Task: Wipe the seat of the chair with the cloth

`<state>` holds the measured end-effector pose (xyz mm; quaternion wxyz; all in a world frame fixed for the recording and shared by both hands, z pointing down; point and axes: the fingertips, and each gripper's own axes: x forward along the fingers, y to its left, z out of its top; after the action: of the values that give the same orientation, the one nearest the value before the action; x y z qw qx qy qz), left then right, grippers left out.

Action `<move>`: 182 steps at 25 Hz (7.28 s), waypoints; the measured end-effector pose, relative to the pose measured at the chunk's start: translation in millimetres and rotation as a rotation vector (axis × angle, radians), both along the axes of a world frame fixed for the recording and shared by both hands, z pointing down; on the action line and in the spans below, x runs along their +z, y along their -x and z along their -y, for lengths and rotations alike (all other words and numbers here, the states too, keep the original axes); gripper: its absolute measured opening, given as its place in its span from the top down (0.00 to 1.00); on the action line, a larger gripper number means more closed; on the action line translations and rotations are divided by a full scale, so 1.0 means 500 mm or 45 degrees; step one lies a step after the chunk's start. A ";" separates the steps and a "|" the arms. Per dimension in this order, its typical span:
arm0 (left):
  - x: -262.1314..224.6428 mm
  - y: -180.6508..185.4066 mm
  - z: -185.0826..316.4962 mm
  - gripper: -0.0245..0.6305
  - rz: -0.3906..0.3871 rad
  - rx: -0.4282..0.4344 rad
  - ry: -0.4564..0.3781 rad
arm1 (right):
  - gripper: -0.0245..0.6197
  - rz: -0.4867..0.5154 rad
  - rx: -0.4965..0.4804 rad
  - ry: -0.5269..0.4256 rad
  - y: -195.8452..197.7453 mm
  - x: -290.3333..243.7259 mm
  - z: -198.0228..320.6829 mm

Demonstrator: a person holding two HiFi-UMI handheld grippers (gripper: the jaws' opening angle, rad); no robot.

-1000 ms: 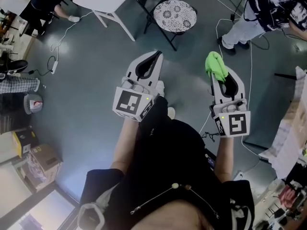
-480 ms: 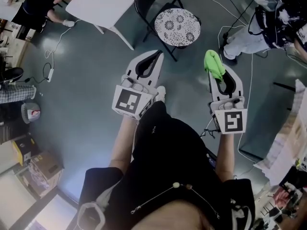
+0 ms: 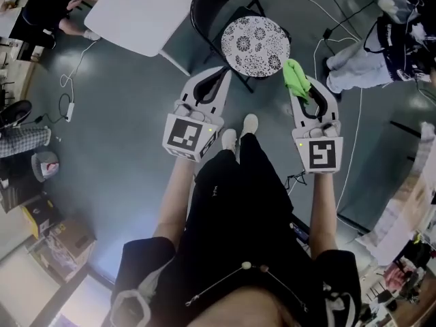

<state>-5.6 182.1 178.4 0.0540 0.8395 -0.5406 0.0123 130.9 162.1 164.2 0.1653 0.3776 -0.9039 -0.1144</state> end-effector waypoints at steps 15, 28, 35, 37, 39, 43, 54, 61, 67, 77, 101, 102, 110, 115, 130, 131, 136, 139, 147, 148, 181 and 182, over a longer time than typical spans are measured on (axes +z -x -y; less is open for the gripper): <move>0.094 0.018 0.258 0.94 -0.174 -0.158 0.114 | 0.80 -0.205 -0.181 0.236 0.069 0.253 0.405; 0.356 0.088 0.369 0.92 -0.110 -0.199 0.311 | 0.80 -0.613 -0.315 0.224 0.246 0.601 0.575; 0.594 0.066 0.437 0.93 -0.157 -0.076 0.481 | 0.80 -0.839 -0.351 0.257 0.285 0.841 0.667; 0.653 0.064 0.446 0.93 -0.163 -0.059 0.518 | 0.80 -0.871 -0.364 0.277 0.296 0.898 0.692; 0.701 0.066 0.449 0.93 -0.175 -0.064 0.559 | 0.80 -0.899 -0.377 0.294 0.304 0.946 0.712; 0.753 0.080 0.438 0.93 -0.195 -0.073 0.630 | 0.80 -0.975 -0.427 0.327 0.325 1.029 0.733; 0.816 0.128 0.436 0.93 -0.229 -0.111 0.698 | 0.80 -1.151 -0.545 0.364 0.363 1.169 0.774; 0.825 0.127 0.432 0.93 -0.239 -0.116 0.712 | 0.80 -1.146 -0.606 0.452 0.367 1.202 0.738; 0.830 0.132 0.429 0.93 -0.237 -0.118 0.719 | 0.80 -1.061 -0.627 0.558 0.355 1.201 0.668; 0.824 0.133 0.436 0.93 -0.253 -0.125 0.715 | 0.80 -1.001 -0.723 0.726 0.273 1.216 0.440; 0.845 0.109 0.429 0.93 -0.249 -0.105 0.771 | 0.80 -1.040 -0.465 0.600 0.225 1.171 0.695; 0.845 0.110 0.428 0.93 -0.249 -0.106 0.773 | 0.80 -1.055 -0.437 0.580 0.220 1.169 0.725; 0.843 0.131 0.430 0.93 -0.247 -0.121 0.774 | 0.80 -1.236 -0.307 0.451 0.177 1.152 0.903; 0.846 0.150 0.431 0.93 -0.250 -0.133 0.781 | 0.80 -1.327 -0.358 0.477 0.150 1.177 0.902; 0.850 0.137 0.431 0.93 -0.289 -0.133 0.793 | 0.80 -1.037 -0.362 0.906 0.113 1.223 0.648; 0.851 0.136 0.432 0.93 -0.290 -0.134 0.791 | 0.80 -1.040 -0.374 0.909 0.109 1.225 0.626; 0.854 0.132 0.429 0.93 -0.308 -0.146 0.794 | 0.80 -1.007 -0.398 0.960 0.102 1.222 0.531; 0.851 0.121 0.428 0.93 -0.316 -0.137 0.792 | 0.80 -0.989 -0.421 1.005 0.099 1.220 0.480; 0.847 0.112 0.430 0.93 -0.325 -0.139 0.783 | 0.80 -0.995 -0.526 1.073 0.103 1.223 0.361; 0.847 0.111 0.431 0.93 -0.327 -0.139 0.781 | 0.80 -0.997 -0.540 1.081 0.103 1.223 0.352; 0.824 0.075 0.439 0.93 -0.330 -0.108 0.789 | 0.80 -1.319 -0.281 0.700 -0.055 1.193 0.834; 0.821 0.074 0.438 0.93 -0.330 -0.107 0.788 | 0.80 -1.326 -0.293 0.697 -0.055 1.195 0.828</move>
<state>-42.5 -37.1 589.1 0.3750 0.7549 -0.5340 0.0666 158.6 -251.7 761.9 0.6642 0.1152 -0.7358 -0.0646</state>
